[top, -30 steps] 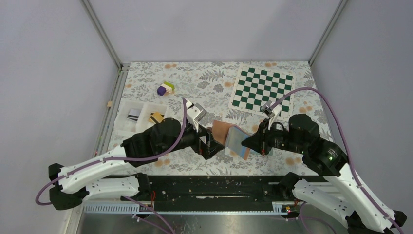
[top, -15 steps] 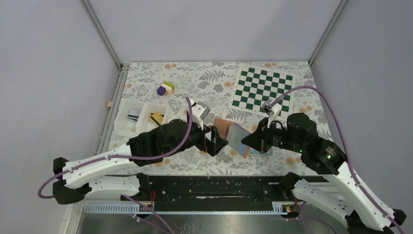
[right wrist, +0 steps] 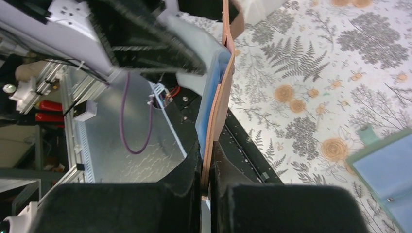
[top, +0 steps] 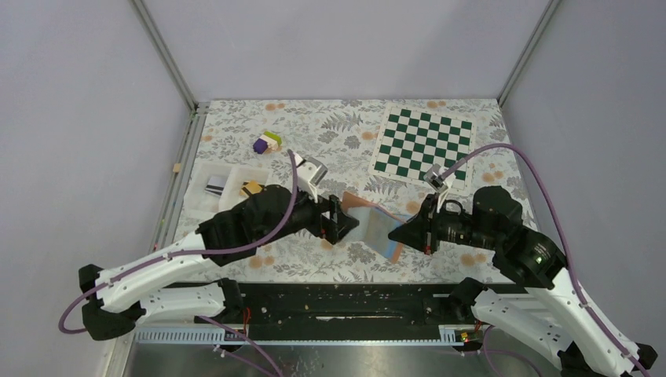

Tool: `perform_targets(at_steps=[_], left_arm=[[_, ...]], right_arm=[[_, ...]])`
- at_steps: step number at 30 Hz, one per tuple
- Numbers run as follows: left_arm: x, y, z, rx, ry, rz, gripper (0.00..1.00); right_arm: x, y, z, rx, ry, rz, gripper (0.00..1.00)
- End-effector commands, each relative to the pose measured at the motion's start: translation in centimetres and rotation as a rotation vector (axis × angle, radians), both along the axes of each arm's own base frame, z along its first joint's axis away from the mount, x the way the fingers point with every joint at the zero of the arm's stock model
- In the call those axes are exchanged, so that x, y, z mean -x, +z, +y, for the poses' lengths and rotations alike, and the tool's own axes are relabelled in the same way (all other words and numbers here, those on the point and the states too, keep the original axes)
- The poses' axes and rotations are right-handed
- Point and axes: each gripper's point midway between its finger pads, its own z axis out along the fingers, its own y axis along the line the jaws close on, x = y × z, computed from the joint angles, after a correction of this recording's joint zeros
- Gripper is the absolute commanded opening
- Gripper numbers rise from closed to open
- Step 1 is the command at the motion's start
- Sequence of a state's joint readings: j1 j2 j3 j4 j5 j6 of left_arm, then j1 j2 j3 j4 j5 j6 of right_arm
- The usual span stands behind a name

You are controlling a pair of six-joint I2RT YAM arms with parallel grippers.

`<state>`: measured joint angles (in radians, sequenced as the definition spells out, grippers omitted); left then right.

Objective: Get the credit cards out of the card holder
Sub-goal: Remove the credit card from the card holder.

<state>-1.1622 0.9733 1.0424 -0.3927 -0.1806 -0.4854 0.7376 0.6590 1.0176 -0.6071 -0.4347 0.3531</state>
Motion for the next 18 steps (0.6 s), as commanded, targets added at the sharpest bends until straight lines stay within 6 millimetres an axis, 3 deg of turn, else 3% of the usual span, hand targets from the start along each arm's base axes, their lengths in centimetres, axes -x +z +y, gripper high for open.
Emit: perform_targets(at_steps=[1, 5, 8, 12, 16, 18], left_arm=[[1.7, 2.3, 0.3, 0.190, -0.156, 0.050, 0.79], [3.9, 4.0, 0.8, 0.312, -0.294, 0.026, 0.79], [5.0, 3.9, 0.5, 0.304, -0.365, 0.040, 0.88], [6.1, 3.6, 0.0, 0.322, -0.437, 0.061, 0.91], [7.7, 4.9, 0.2, 0.411, -0.518, 0.028, 0.80], [7.7, 4.9, 0.5, 0.407, -0.512, 0.015, 0.66]], right_arm=[[2.2, 3.8, 0.6, -0.131, 0.120, -0.080, 0.00], [3.5, 4.6, 0.7, -0.179, 0.185, -0.091, 0.00], [4.2, 4.9, 1.3, -0.211, 0.244, -0.067, 0.00], [4.5, 4.8, 1.8, -0.238, 0.274, -0.034, 0.00], [4.4, 4.5, 1.8, -0.233, 0.274, -0.037, 0.00], [4.4, 4.4, 1.7, -0.225, 0.272, -0.042, 0.00]])
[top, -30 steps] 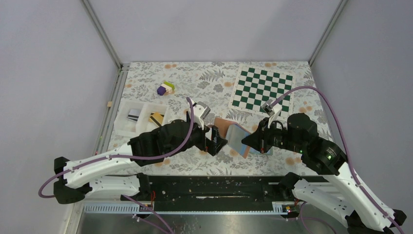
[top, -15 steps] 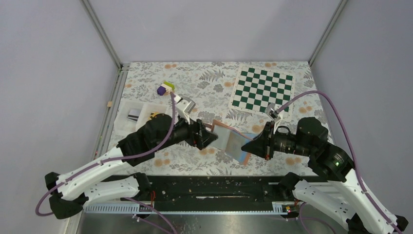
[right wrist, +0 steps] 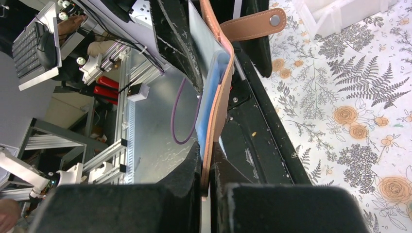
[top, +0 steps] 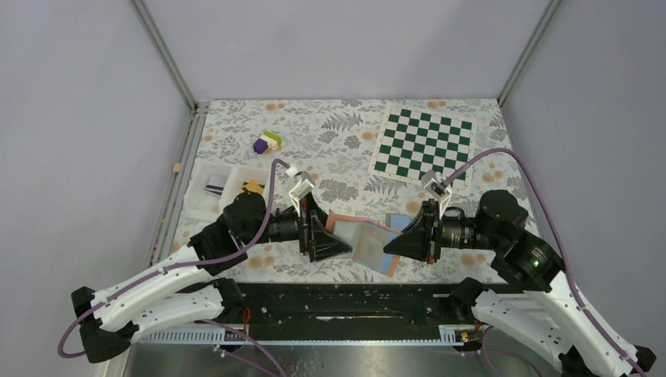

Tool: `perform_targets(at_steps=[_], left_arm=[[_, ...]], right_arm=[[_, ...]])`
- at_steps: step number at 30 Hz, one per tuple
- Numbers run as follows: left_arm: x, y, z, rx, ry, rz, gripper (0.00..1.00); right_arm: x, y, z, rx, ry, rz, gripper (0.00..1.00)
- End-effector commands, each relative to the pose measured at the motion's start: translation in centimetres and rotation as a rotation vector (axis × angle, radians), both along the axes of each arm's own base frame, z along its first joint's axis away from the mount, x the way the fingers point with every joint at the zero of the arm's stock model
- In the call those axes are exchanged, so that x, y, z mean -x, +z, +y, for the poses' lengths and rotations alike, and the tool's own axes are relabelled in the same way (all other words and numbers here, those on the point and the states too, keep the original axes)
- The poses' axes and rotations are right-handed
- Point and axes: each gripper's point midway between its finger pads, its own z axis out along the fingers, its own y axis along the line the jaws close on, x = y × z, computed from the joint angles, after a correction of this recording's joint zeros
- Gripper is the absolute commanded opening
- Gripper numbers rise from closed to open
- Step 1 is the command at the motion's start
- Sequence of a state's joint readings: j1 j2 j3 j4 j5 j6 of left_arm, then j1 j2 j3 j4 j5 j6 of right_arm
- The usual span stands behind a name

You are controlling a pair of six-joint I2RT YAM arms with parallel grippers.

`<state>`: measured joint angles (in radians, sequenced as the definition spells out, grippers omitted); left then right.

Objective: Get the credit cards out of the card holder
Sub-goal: Remove the credit card from the card holder.

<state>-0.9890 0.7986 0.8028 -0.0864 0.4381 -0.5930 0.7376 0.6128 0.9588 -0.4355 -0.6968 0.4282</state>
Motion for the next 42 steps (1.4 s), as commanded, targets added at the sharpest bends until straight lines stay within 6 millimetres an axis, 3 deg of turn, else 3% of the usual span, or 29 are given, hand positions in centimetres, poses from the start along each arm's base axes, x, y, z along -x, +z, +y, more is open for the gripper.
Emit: perform_targets(at_steps=[1, 2, 6, 7, 13, 15, 17, 23, 26, 38, 42], left_arm=[[1.6, 3.2, 0.5, 0.124, -0.077, -0.074, 0.55], [1.6, 3.3, 0.6, 0.124, -0.070, -0.073, 0.40], [2.0, 4.0, 0.6, 0.139, -0.094, -0.078, 0.04], [2.0, 4.0, 0.6, 0.138, -0.089, -0.074, 0.00], [0.6, 4.1, 1.0, 0.144, 0.001, -0.062, 0.00], [0.2, 4.2, 1.2, 0.148, 0.033, -0.064, 0.00], [0.0, 4.4, 1.3, 0.159, 0.049, -0.068, 0.00], [0.3, 5.5, 1.4, 0.212, 0.043, -0.076, 0.00], [0.8, 5.9, 1.5, 0.237, 0.017, -0.079, 0.00], [4.2, 6.4, 2.5, 0.286, -0.148, -0.165, 0.00], [3.8, 5.8, 2.6, 0.248, -0.128, -0.171, 0.00]], right_arm=[[0.4, 1.4, 0.1, -0.045, 0.030, -0.041, 0.00], [0.3, 1.2, 0.1, -0.039, 0.027, -0.043, 0.00], [-0.1, 0.8, 0.4, -0.038, 0.015, -0.030, 0.07], [-0.3, 0.8, 0.4, -0.043, 0.006, -0.028, 0.11], [-1.1, 0.3, 0.8, -0.092, -0.040, 0.013, 0.54], [-1.4, -0.2, 1.1, -0.099, -0.049, 0.040, 0.57], [-1.9, -0.8, 1.4, -0.096, -0.067, 0.063, 0.54], [-3.3, -1.5, 1.6, -0.105, -0.127, 0.067, 0.13], [-3.3, -1.5, 1.6, -0.104, -0.120, 0.027, 0.00], [0.3, 0.3, 1.6, -0.178, 0.125, -0.104, 0.00], [1.7, 1.1, 1.3, -0.196, 0.191, -0.120, 0.02]])
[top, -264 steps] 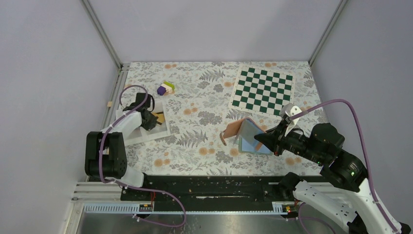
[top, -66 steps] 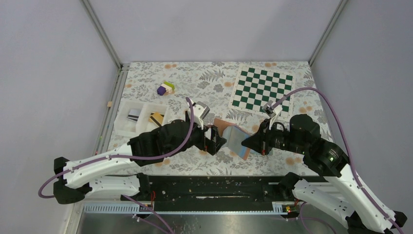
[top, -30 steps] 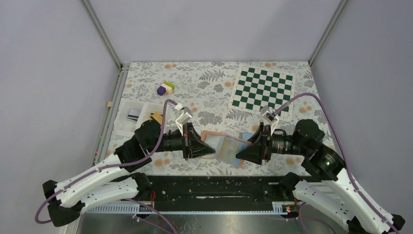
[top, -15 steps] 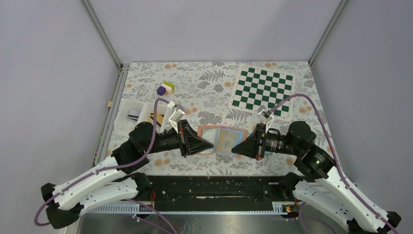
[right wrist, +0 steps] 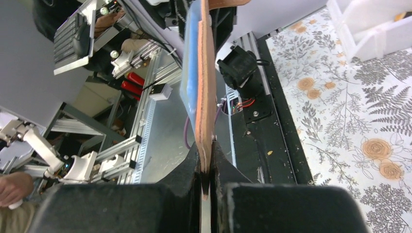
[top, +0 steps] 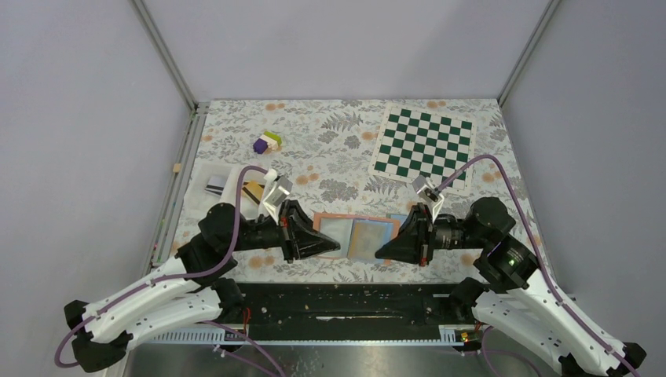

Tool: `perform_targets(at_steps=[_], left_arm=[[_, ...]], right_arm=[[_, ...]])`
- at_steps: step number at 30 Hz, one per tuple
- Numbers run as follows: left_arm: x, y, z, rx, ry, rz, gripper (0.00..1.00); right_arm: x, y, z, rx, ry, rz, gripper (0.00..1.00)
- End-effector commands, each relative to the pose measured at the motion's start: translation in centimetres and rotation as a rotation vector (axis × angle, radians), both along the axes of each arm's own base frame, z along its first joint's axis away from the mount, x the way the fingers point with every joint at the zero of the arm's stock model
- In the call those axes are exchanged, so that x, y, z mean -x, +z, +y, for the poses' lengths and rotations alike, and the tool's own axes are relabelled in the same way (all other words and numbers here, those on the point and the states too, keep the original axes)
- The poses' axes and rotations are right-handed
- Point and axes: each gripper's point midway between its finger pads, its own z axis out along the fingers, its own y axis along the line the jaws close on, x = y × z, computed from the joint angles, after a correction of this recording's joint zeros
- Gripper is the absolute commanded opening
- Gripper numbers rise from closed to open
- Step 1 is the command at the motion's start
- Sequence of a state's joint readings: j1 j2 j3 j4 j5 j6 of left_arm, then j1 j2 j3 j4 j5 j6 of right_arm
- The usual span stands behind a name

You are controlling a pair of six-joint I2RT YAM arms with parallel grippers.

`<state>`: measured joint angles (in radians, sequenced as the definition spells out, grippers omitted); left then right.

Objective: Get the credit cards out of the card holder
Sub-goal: Remove the credit card from the card holder.

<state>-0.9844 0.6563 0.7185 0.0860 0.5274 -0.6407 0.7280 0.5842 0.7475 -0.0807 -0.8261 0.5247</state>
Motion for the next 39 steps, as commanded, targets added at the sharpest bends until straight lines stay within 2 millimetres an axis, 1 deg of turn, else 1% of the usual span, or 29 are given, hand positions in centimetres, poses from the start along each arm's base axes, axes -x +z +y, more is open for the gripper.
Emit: perform_targets(at_steps=[1, 2, 3, 4, 5, 8, 11, 13, 14, 15, 16, 17, 19, 22, 24, 25, 28, 29, 32, 34, 35, 37, 39], left_arm=[[0.6, 1.8, 0.6, 0.040, -0.018, -0.086, 0.00], [0.1, 1.4, 0.5, 0.023, 0.007, -0.080, 0.00], [-0.3, 1.0, 0.4, 0.005, 0.030, -0.072, 0.00], [-0.6, 0.6, 0.3, -0.009, 0.044, -0.065, 0.00], [-0.8, 0.3, 0.2, -0.017, 0.050, -0.059, 0.00], [-0.9, 0.1, 0.0, -0.018, 0.048, -0.047, 0.00], [-1.0, 0.0, -0.1, -0.017, 0.049, -0.043, 0.00], [-1.0, 0.1, -0.1, -0.015, 0.048, -0.045, 0.00], [-0.9, 0.2, 0.0, -0.013, 0.046, -0.047, 0.00], [-0.8, 0.3, 0.0, -0.012, 0.044, -0.050, 0.00], [-0.8, 0.4, 0.0, -0.012, 0.045, -0.051, 0.00], [-0.8, 0.4, 0.0, -0.011, 0.046, -0.052, 0.00], [-0.8, 0.4, 0.0, -0.008, 0.045, -0.053, 0.00], [-0.7, 0.5, 0.0, -0.001, 0.037, -0.052, 0.00], [-0.6, 0.6, -0.1, 0.006, 0.028, -0.052, 0.00], [-0.5, 0.7, -0.1, 0.011, 0.025, -0.052, 0.00], [-0.5, 0.9, -0.2, 0.022, 0.018, -0.057, 0.00], [-0.4, 0.9, -0.2, 0.022, 0.014, -0.058, 0.00], [-0.4, 0.9, -0.2, 0.021, 0.011, -0.057, 0.00], [-0.4, 0.7, -0.3, 0.019, 0.011, -0.057, 0.00], [-0.4, 0.6, -0.3, 0.018, 0.012, -0.055, 0.00], [-0.5, 0.5, -0.3, 0.016, 0.014, -0.055, 0.00], [-0.6, 0.5, -0.3, 0.014, 0.020, -0.057, 0.00]], right_arm=[[1.6, 2.6, -0.5, -0.074, 0.081, -0.105, 0.08], [1.6, 2.9, -0.6, -0.077, 0.075, -0.109, 0.16], [1.4, 3.0, -0.6, -0.077, 0.061, -0.109, 0.21], [1.3, 3.2, -0.7, -0.081, 0.048, -0.110, 0.23], [1.2, 3.4, -0.7, -0.084, 0.042, -0.111, 0.22], [1.0, 3.6, -0.7, -0.087, 0.027, -0.105, 0.16], [0.9, 3.9, -0.7, -0.096, 0.013, -0.107, 0.14], [0.4, 4.0, -0.7, -0.097, -0.016, -0.097, 0.07], [0.1, 4.0, -0.7, -0.094, -0.033, -0.090, 0.06], [-0.2, 3.9, -0.6, -0.091, -0.047, -0.078, 0.07], [-0.4, 3.9, -0.5, -0.088, -0.057, -0.068, 0.13], [-0.6, 3.9, -0.4, -0.088, -0.066, -0.060, 0.15], [-1.1, 3.7, -0.3, -0.083, -0.090, -0.038, 0.15], [-2.0, 3.3, -0.1, -0.073, -0.130, -0.006, 0.11], [-2.6, 2.8, 0.0, -0.059, -0.159, 0.020, 0.11], [-2.8, 2.6, 0.0, -0.053, -0.168, 0.028, 0.11], [-3.5, 1.8, 0.3, -0.029, -0.199, 0.075, 0.18], [-3.8, 1.4, 0.4, -0.019, -0.209, 0.092, 0.19], [-4.5, 0.4, 0.6, 0.006, -0.235, 0.139, 0.18], [-4.8, 0.2, 0.8, 0.004, -0.245, 0.155, 0.16], [-4.8, 0.3, 0.9, -0.003, -0.244, 0.157, 0.15], [-4.8, 0.5, 1.0, -0.011, -0.236, 0.159, 0.10], [-4.7, 0.5, 0.9, -0.011, -0.232, 0.159, 0.10]])
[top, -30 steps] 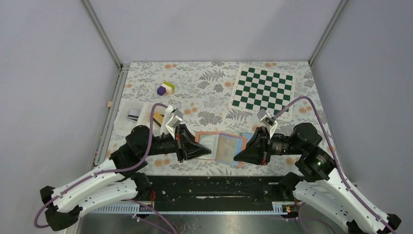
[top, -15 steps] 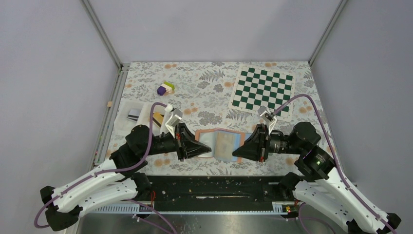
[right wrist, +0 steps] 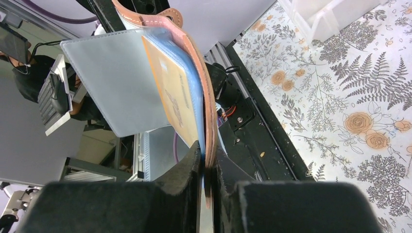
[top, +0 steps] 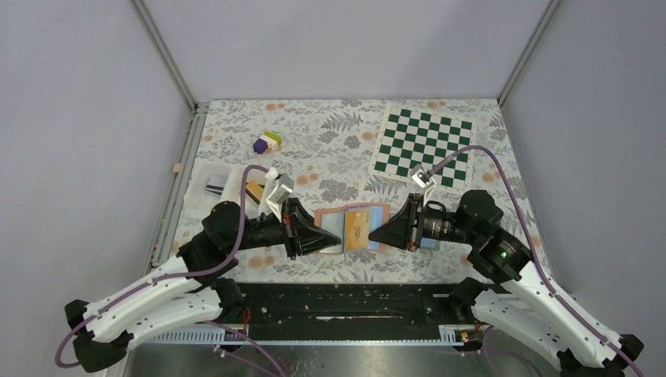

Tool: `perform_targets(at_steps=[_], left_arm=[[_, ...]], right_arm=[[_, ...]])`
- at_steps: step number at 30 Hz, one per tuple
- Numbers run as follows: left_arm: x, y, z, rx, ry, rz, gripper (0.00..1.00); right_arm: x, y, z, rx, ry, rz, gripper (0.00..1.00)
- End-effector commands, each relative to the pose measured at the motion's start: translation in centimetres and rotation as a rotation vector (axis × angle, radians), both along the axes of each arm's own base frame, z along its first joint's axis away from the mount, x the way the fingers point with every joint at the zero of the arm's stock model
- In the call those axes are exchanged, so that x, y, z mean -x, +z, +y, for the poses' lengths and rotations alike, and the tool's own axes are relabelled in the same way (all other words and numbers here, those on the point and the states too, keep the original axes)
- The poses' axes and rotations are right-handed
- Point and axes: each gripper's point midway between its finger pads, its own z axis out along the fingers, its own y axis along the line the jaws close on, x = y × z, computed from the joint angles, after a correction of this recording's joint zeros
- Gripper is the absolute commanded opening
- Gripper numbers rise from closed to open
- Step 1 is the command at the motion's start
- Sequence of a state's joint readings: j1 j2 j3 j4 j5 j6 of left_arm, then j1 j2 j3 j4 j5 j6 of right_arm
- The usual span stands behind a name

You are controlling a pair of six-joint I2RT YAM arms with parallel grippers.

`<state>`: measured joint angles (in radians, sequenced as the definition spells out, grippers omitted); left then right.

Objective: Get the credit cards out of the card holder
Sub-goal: Remove the credit card from the card holder.

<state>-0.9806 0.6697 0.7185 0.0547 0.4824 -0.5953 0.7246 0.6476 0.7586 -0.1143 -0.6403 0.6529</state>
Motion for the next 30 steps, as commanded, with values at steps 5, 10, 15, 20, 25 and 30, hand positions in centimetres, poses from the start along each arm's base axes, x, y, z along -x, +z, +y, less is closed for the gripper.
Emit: perform_targets(at_steps=[5, 10, 15, 20, 25, 30], left_arm=[[-1.1, 0.2, 0.2, -0.025, 0.069, -0.016, 0.07], [-4.6, -1.7, 1.9, -0.143, 0.262, 0.053, 0.57], [-6.7, -1.3, 5.4, -0.185, 0.464, 0.075, 0.70], [-5.8, 3.3, 7.1, -0.137, 0.483, 0.048, 0.70], [-2.0, 5.7, 2.2, -0.032, 0.136, 0.117, 0.60], [-3.3, 2.7, -0.2, -0.081, 0.106, 0.166, 0.56]], right_arm=[[-0.7, 2.3, -0.2, -0.059, -0.043, -0.062, 0.00], [-1.2, 1.2, -1.4, 0.024, -0.102, -0.110, 0.00], [-2.0, -0.1, -2.1, 0.118, -0.157, -0.094, 0.00], [-2.7, -0.9, -2.3, 0.169, -0.181, -0.087, 0.00], [-2.9, -0.4, -1.9, 0.152, -0.169, -0.103, 0.00], [-2.2, 0.9, -1.7, 0.093, -0.137, -0.151, 0.00]])
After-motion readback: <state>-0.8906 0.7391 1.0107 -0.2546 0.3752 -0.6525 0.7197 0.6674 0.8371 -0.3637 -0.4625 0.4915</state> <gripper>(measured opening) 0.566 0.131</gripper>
